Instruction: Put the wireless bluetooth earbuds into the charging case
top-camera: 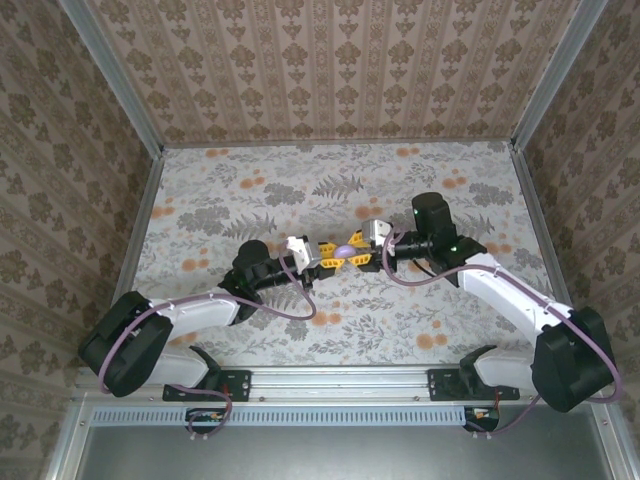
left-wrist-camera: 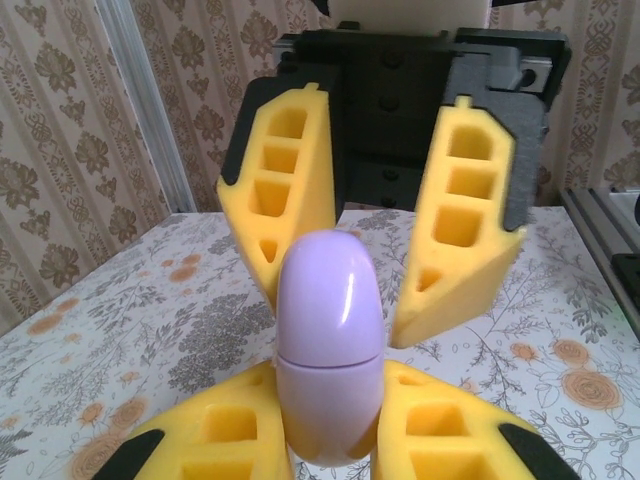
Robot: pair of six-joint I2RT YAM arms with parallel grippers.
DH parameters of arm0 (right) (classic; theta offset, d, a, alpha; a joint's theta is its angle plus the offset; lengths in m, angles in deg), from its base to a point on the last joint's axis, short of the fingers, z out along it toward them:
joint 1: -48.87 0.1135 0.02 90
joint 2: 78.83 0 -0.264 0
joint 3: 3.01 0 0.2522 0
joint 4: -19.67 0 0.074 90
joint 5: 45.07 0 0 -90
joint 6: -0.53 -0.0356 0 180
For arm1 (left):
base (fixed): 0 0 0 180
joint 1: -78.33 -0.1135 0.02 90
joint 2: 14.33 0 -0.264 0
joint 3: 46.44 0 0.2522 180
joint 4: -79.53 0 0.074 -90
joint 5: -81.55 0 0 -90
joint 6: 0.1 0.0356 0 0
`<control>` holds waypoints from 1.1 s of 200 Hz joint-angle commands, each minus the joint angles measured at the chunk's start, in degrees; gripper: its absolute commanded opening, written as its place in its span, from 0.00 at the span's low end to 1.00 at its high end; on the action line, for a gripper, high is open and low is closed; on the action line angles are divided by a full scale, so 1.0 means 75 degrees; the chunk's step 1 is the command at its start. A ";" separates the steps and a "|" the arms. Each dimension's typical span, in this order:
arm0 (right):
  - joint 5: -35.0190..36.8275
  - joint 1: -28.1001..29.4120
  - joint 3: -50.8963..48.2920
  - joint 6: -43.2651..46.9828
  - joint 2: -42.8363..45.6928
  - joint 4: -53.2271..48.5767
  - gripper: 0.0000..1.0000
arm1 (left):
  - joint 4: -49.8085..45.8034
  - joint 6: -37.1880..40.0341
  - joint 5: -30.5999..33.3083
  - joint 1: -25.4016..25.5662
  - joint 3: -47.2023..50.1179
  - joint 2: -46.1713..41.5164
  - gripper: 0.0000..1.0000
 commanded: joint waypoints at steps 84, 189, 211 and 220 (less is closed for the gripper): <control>0.0300 -0.0074 0.0794 0.0130 -0.0163 -0.1831 0.23 | -0.0469 -0.0310 0.1510 -0.0103 0.0178 -0.0542 0.63; 0.1734 0.0247 0.1945 -0.3339 -0.1799 -0.3243 0.25 | -0.5165 -0.1102 0.6236 -0.0671 -0.0114 -0.3361 1.00; 0.1947 0.0514 0.2383 -0.3627 -0.2447 -0.3597 0.25 | -0.6287 -0.1588 0.6517 -0.1323 -0.0343 -0.3578 1.00; 0.1995 0.0632 0.2637 -0.3703 -0.2767 -0.3778 0.24 | -0.6585 -0.1691 0.6498 -0.1645 -0.0405 -0.3601 1.00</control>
